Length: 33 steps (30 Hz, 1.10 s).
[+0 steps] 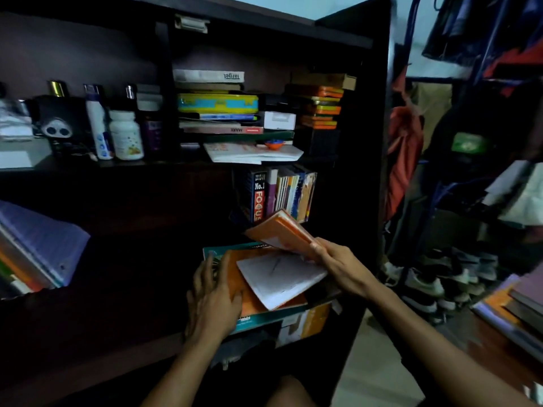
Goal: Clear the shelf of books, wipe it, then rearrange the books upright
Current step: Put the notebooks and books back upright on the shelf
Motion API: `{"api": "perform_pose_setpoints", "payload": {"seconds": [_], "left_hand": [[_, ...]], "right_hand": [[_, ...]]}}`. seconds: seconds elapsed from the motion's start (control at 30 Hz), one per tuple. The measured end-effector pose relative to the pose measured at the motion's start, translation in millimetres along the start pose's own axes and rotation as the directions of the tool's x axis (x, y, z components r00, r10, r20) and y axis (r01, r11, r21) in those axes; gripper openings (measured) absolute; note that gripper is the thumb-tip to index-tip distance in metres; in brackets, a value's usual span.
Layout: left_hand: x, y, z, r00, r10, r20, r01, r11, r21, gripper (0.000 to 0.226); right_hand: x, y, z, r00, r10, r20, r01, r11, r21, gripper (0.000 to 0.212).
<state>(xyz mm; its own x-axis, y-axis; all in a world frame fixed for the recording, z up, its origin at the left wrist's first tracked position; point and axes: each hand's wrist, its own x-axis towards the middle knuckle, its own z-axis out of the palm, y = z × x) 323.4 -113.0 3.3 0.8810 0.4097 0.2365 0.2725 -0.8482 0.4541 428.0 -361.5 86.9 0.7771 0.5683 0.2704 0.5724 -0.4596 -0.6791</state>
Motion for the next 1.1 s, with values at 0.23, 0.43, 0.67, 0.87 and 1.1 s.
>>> {"api": "perform_pose_setpoints", "payload": {"seconds": [0.23,0.43,0.67,0.87,1.1], "left_hand": [[5,-13,2,0.973,0.225,0.048,-0.225,0.974,0.001,0.060],[1,-6,-6,0.995,0.097,0.006,-0.094,0.974,-0.207,0.050],[4,-6,-10,0.985,0.028,0.170,0.030,0.944,-0.328,0.048],[33,-6,-12,0.941,0.132,0.312,-0.179,0.976,0.124,0.071],[45,-16,-6,0.962,0.116,0.247,-0.118,0.993,-0.006,0.051]], "right_hand": [[2,-12,10,0.962,0.008,0.274,0.084,0.943,-0.322,0.053],[2,-26,15,0.992,-0.046,0.121,0.105,0.830,-0.547,0.072],[9,-7,-4,0.821,0.172,-0.544,-0.198,0.980,0.012,0.046],[24,-4,0,0.779,0.260,-0.571,-0.215,0.966,0.147,0.032],[51,25,12,0.939,0.167,-0.300,-0.128,0.981,0.145,0.036]]}}
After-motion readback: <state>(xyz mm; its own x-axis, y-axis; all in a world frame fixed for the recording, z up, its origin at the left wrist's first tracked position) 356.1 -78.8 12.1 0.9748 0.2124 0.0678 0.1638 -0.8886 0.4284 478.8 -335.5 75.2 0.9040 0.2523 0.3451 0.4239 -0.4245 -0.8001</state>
